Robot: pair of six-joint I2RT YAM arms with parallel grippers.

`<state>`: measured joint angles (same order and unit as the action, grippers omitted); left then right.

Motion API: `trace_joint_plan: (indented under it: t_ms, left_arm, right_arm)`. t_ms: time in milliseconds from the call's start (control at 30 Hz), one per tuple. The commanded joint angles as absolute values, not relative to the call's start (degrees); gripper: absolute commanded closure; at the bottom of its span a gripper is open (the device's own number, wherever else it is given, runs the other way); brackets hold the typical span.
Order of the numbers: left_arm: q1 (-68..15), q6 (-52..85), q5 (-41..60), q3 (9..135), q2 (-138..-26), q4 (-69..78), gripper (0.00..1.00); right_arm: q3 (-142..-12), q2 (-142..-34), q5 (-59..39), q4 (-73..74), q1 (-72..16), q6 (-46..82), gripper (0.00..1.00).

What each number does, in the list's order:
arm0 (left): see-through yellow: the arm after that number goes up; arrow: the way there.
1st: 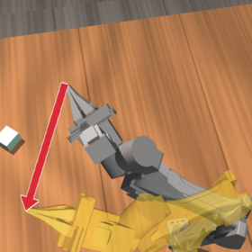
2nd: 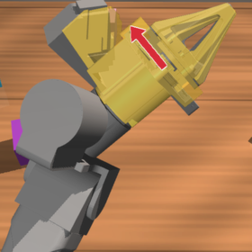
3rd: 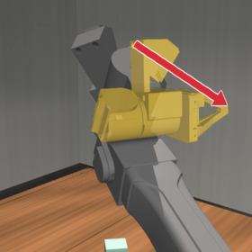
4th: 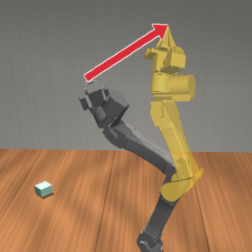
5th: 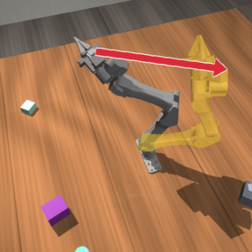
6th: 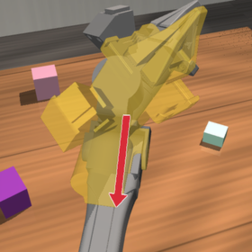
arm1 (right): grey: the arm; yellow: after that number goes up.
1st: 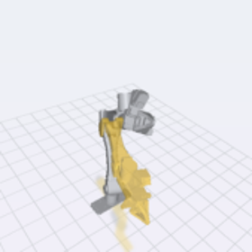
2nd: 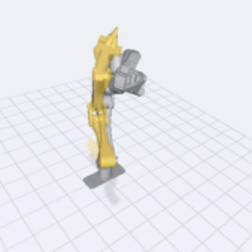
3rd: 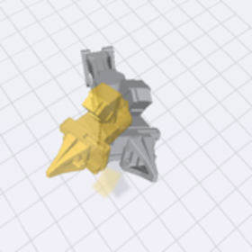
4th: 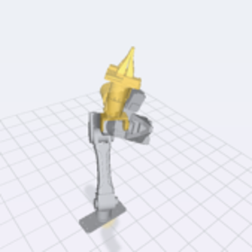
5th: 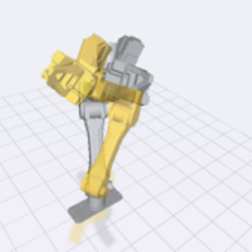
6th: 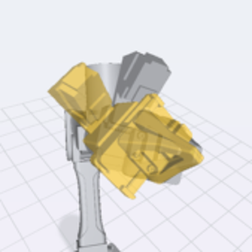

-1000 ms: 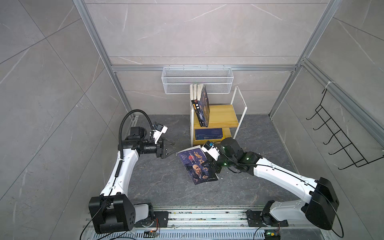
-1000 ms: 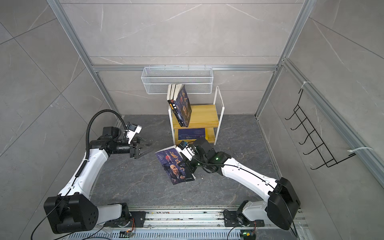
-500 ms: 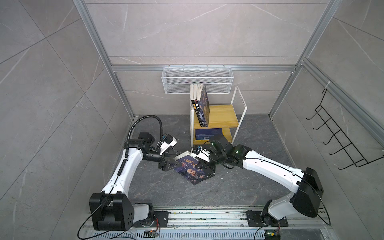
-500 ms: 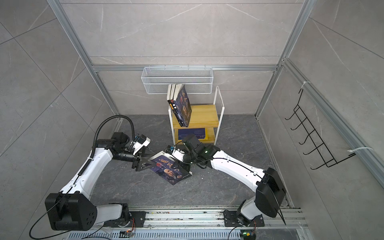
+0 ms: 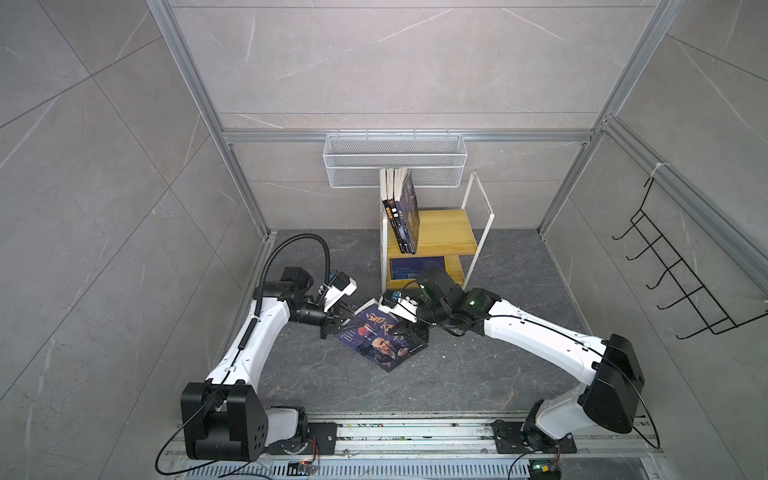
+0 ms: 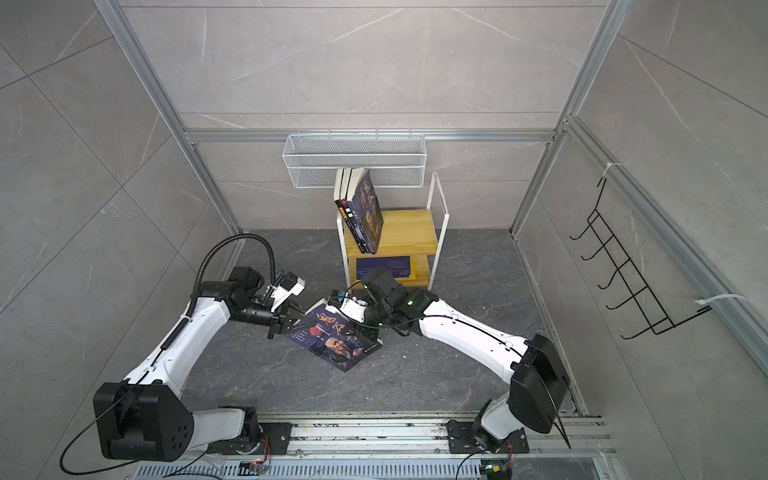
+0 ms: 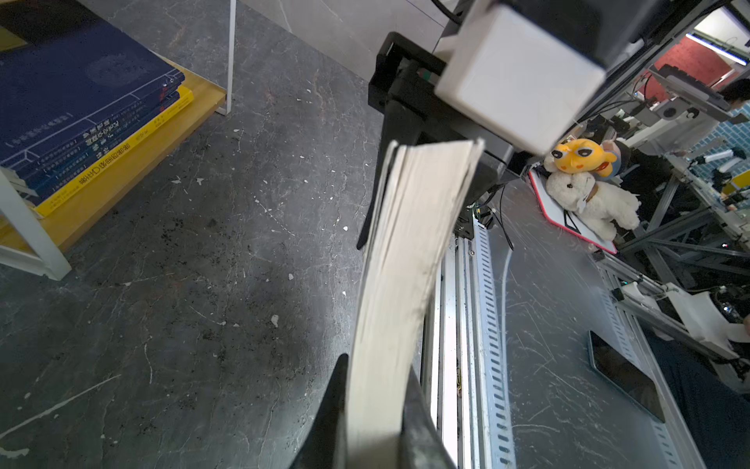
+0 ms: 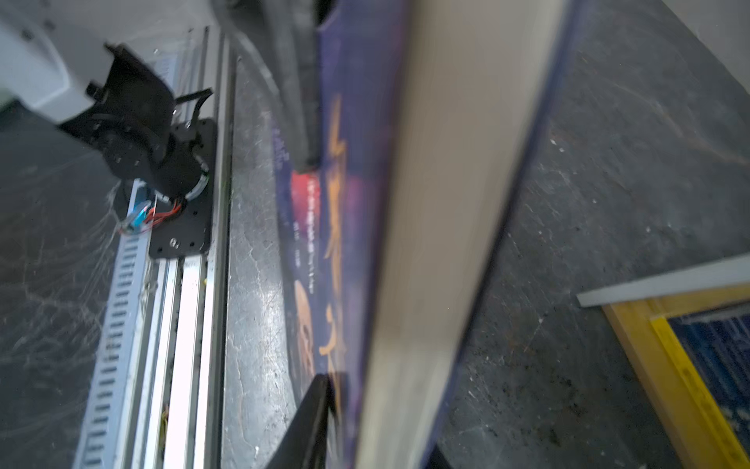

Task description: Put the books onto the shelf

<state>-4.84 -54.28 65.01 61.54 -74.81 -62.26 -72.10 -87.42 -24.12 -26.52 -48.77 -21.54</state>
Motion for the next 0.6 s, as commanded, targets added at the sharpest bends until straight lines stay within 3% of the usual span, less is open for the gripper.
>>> trace_joint_plan:
  t_ms: [0,33,67,100,233,367,567]
  left_arm:
    - [-3.69,-46.93,69.96,61.64,-73.14,-58.29,1.00]
    - [-2.73,-44.41,71.83,61.29,-72.72,-56.51,1.00]
    - [-1.83,-42.04,73.56,61.11,-72.52,-55.19,1.00]
    - [-1.02,-39.00,75.26,61.08,-72.36,-53.64,1.00]
    - [0.08,-31.42,78.79,61.12,-71.73,-49.61,1.00]
    - [1.35,-23.87,80.41,59.96,-71.45,-43.70,1.00]
    - [3.09,6.24,74.20,57.25,-71.19,-22.55,1.00]
  right_arm:
    - [-70.77,-83.54,-13.42,-21.70,-48.90,-18.19,0.52]
    - [-69.61,-82.35,-11.20,-20.73,-49.11,-18.03,0.38]
    - [-68.66,-81.38,-8.45,-19.90,-49.55,-17.79,0.14]
    - [-68.01,-80.28,-5.14,-19.69,-50.11,-17.30,0.01]
    - [-68.58,-76.92,3.21,-23.14,-52.72,-16.80,0.00]
    - [-64.90,-73.86,16.04,-17.32,-56.42,-15.51,0.01]
    - [-61.80,-70.65,40.82,-12.79,-57.39,-9.51,0.01]
